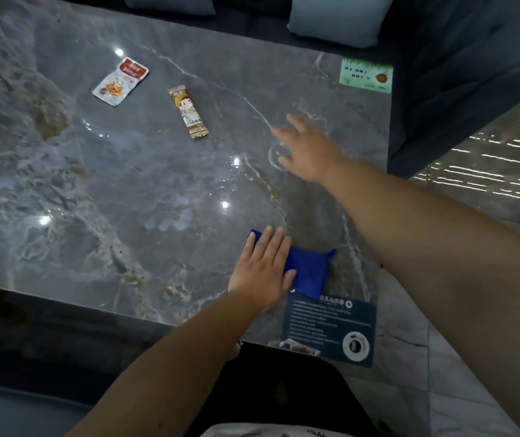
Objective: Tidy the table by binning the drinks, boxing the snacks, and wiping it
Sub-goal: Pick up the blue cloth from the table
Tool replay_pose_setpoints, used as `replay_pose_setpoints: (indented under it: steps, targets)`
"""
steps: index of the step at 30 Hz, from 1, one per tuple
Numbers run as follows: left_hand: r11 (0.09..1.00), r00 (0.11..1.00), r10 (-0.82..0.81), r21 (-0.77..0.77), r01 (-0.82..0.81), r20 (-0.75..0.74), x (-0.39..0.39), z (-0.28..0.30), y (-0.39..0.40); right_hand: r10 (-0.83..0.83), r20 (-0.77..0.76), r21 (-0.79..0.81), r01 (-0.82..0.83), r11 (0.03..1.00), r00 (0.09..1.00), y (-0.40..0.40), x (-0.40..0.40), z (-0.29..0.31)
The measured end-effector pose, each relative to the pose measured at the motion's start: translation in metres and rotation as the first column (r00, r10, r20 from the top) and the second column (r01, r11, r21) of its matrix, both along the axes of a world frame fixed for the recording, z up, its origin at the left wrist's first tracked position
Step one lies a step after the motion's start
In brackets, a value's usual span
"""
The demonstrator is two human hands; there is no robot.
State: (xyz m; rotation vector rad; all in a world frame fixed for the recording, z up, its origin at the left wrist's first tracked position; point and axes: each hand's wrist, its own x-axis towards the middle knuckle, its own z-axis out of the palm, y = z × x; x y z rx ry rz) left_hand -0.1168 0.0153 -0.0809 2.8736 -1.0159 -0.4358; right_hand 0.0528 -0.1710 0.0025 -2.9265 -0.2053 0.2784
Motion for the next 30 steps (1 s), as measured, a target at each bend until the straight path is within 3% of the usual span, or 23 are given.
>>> replay_pose_setpoints:
  steps: [4, 7, 11, 14, 23, 26, 30]
  targets:
    - [1.0, 1.0, 0.008, -0.005, -0.008, 0.002, -0.001, 0.002, 0.0, -0.008, 0.0, 0.062, 0.008, 0.998, 1.0, -0.022, -0.004, 0.005]
    - [1.0, 1.0, 0.012, -0.003, -0.012, 0.017, -0.001, 0.002, -0.001, -0.178, 0.067, 0.158, 0.166, 0.973, 0.982, -0.075, -0.028, 0.005]
    - [1.0, 0.999, 0.023, 0.013, -0.024, 0.037, -0.002, 0.003, -0.003, -0.526, 0.211, 0.306, 0.455, 0.836, 0.824, -0.174, -0.081, -0.004]
    - [0.999, 0.998, 0.025, 0.024, -0.027, 0.056, -0.003, 0.003, -0.003, -0.691, 0.163, 0.269, 0.642, 0.718, 0.704, -0.228, -0.127, -0.029]
    - [0.996, 0.996, 0.008, 0.088, -0.016, 0.087, -0.002, 0.004, -0.008, -0.835, -0.138, 0.201, 0.84, 0.504, 0.533, -0.28, -0.169, -0.097]
    - [0.996, 0.996, 0.012, 0.09, -0.02, 0.09, -0.002, 0.006, -0.01, -0.837, -0.152, 0.111, 0.851, 0.513, 0.525, -0.289, -0.18, -0.105]
    - [0.994, 0.996, 0.015, 0.103, -0.024, 0.091, -0.002, 0.008, -0.012, -0.803, -0.194, 0.124, 0.826, 0.549, 0.563, -0.284, -0.204, -0.11]
